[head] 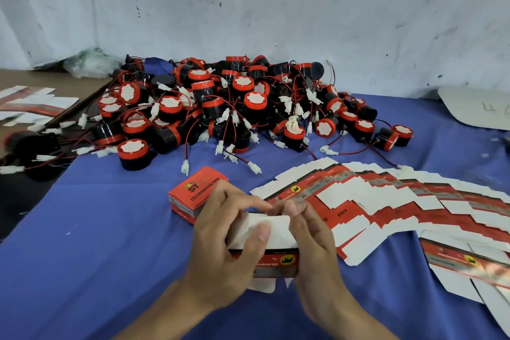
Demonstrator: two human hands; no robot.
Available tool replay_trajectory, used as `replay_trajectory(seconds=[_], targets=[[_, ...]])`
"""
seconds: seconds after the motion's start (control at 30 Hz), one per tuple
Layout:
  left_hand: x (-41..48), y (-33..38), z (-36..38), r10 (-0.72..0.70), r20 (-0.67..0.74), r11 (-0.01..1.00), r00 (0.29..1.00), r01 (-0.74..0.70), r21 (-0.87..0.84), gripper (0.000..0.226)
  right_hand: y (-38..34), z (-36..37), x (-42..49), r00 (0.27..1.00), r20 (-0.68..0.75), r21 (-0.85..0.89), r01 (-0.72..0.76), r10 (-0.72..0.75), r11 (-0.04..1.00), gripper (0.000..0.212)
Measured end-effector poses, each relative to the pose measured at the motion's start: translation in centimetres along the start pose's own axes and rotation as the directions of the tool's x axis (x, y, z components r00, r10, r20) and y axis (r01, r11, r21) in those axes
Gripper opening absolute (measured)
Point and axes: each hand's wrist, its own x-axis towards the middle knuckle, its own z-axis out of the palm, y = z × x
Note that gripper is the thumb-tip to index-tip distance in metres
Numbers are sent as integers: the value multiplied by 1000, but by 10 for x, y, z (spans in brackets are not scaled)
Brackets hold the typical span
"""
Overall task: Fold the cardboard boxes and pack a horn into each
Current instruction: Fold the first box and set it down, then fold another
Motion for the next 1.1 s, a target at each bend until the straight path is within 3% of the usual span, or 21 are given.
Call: replay_trajectory(seconds=[0.07, 0.23, 0.3, 0.33, 0.43, 0.57, 0.63, 0.8, 0.93, 1.03, 1.1], targets=[[-2, -1, 1, -5, 24, 1000, 1000, 5, 19, 16, 1, -2, 2, 1000, 11, 23, 27, -28, 999, 5], [-2, -2, 4, -109, 13, 991, 994, 109, -83, 4, 6, -5, 1, 996, 56, 17, 75, -76, 997, 11], [-1, -1, 4, -104, 54, 985, 993, 111, -134, 12, 6, -5, -1, 984, 81, 16, 160, -161, 987, 7], [-1, -1, 4, -84, 84, 986, 993, 95, -140, 21, 8, -6, -2, 970, 98, -28, 227, -224, 973, 17], [-2, 2, 3, -33, 133, 990, 991, 51, -133, 36, 10, -7, -7, 927, 156, -208, 368, -341, 906, 31], [1, -3, -1, -151, 144, 948, 978, 185, -258, 16, 15, -3, -8, 817, 244, -406, 575, -522, 710, 43], [1, -4, -2, -247, 169, 899, 954, 291, -327, 7, 16, -1, -5, 781, 216, -441, 613, -586, 655, 38], [0, 2, 3, -357, 149, 821, 922, 386, -420, 19, 16, 0, -3, 742, 153, -514, 624, -653, 589, 34], [-5, 5, 9, -515, 106, 717, 851, 495, -491, 23, 14, 3, -3, 753, 90, -534, 589, -652, 607, 31], [-11, 13, 16, -684, 242, 456, 688, 662, -594, 22, 11, 3, -3, 728, 55, -537, 598, -683, 595, 29], [-12, 15, 18, -713, 270, 396, 647, 690, -605, 20, 5, 1, -1, 752, 2, -487, 576, -659, 656, 18]])
